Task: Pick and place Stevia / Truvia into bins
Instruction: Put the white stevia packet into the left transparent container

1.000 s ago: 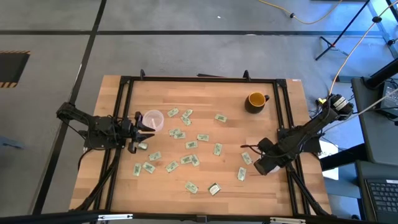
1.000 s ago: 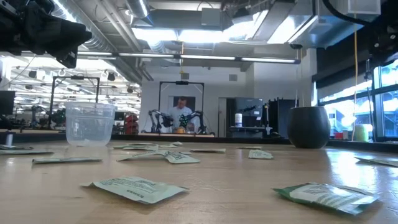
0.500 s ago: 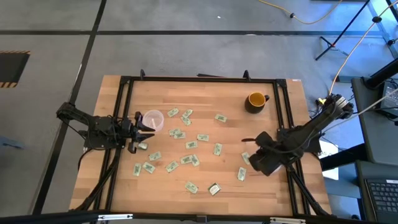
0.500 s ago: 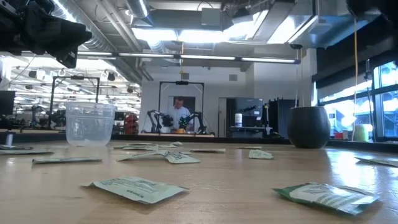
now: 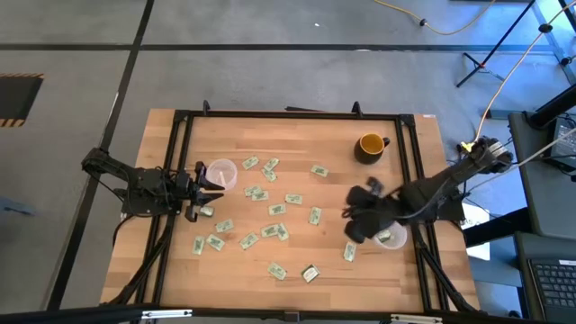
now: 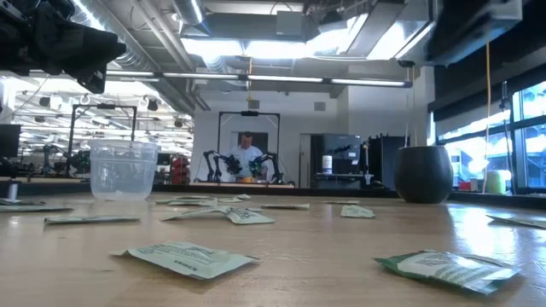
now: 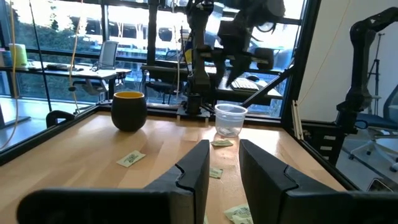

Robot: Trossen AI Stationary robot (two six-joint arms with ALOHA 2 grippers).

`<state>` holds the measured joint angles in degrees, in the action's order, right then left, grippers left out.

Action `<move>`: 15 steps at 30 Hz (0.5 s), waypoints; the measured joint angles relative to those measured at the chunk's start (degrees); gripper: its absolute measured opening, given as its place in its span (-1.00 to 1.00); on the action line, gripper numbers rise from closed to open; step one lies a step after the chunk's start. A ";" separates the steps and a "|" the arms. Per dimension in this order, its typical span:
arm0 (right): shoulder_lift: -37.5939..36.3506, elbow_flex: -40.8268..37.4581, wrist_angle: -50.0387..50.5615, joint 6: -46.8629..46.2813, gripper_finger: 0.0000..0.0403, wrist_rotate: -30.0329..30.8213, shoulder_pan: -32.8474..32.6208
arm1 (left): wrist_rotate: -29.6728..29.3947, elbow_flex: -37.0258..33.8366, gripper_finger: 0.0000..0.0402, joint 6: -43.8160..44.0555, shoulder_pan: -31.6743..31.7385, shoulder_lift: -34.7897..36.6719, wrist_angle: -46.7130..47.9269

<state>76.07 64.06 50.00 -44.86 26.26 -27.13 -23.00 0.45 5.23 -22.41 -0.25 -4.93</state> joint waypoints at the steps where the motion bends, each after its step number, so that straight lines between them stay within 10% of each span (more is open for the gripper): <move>1: 0.00 -1.40 -5.99 5.25 -0.50 -2.60 1.66 | 0.00 0.01 -0.59 0.00 0.01 0.00 0.00; 6: -0.31 -8.57 -26.64 22.43 -0.50 -13.36 8.00 | 1.34 0.02 -0.59 2.72 0.02 0.00 0.00; 15: -7.14 -21.88 -43.57 29.65 -0.50 -11.96 10.83 | 8.86 0.02 -0.52 1.60 0.00 -2.34 -7.37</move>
<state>68.93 42.19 6.43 -15.21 14.31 -16.29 -14.14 0.47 6.83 -22.41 -2.59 -12.30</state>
